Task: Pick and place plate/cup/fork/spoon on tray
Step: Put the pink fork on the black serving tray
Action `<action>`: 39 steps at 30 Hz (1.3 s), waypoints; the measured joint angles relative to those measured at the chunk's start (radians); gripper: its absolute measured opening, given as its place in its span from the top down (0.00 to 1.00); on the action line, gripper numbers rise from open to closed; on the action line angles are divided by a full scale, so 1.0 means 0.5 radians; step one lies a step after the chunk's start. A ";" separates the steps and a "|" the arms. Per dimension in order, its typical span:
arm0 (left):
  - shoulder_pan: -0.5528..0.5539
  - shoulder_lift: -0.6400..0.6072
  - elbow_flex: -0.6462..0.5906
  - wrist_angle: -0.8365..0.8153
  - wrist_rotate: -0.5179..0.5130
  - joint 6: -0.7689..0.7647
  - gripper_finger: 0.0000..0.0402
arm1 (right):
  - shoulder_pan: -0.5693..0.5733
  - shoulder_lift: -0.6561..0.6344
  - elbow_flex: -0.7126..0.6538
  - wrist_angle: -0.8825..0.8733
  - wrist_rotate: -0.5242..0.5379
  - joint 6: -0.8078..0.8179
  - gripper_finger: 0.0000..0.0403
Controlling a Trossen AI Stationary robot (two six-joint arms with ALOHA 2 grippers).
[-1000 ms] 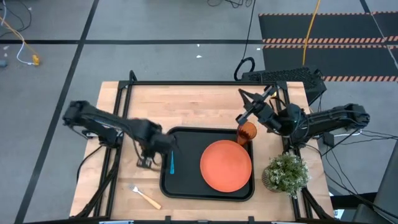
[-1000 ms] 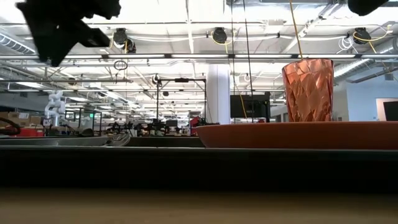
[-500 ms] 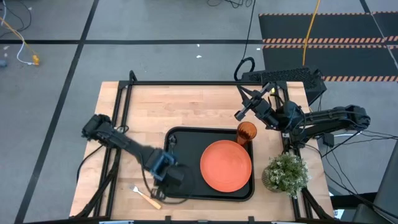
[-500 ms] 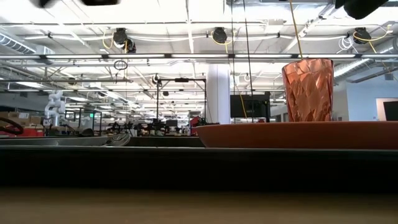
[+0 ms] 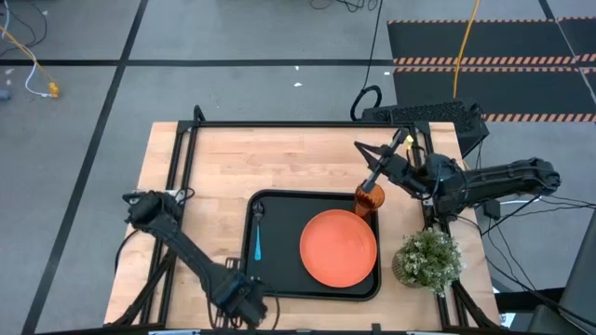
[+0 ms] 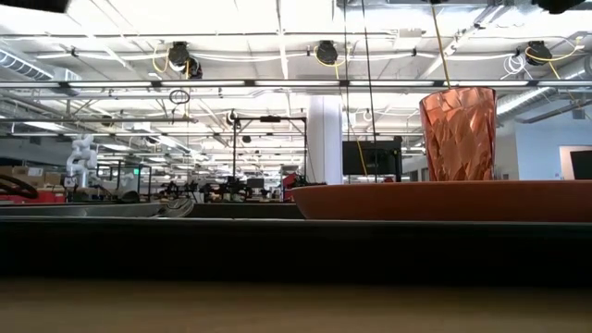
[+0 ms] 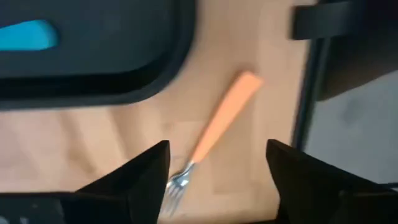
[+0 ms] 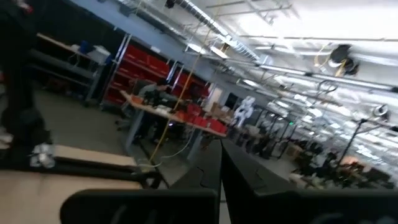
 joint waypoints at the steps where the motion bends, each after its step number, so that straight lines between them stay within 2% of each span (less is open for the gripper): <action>1: -0.026 0.019 0.000 0.042 0.005 -0.004 0.32 | 0.012 -0.034 0.000 -0.067 0.001 0.027 1.00; 5: -0.113 0.097 0.000 0.040 0.012 -0.006 0.28 | 0.064 -0.155 0.000 -0.287 -0.002 0.126 1.00; 10: -0.207 0.170 0.000 -0.009 0.025 0.079 0.30 | 0.127 -0.270 0.000 -0.472 -0.002 0.230 1.00; 15: -0.270 0.238 -0.015 -0.017 -0.018 0.137 0.39 | 0.193 -0.323 0.000 -0.549 -0.003 0.269 1.00; 21: -0.285 0.240 -0.202 0.019 -0.109 0.141 0.52 | 0.253 -0.330 0.000 -0.561 -0.004 0.266 1.00; 26: -0.283 0.240 -0.323 0.181 -0.043 0.225 0.60 | 0.261 -0.330 0.000 -0.561 -0.004 0.258 1.00; 34: -0.281 0.240 -0.436 0.255 -0.014 0.336 0.66 | 0.261 -0.330 0.000 -0.578 -0.004 0.230 1.00; 39: -0.270 0.225 -0.508 0.323 -0.001 0.346 0.80 | 0.261 -0.330 0.001 -0.588 -0.004 0.231 1.00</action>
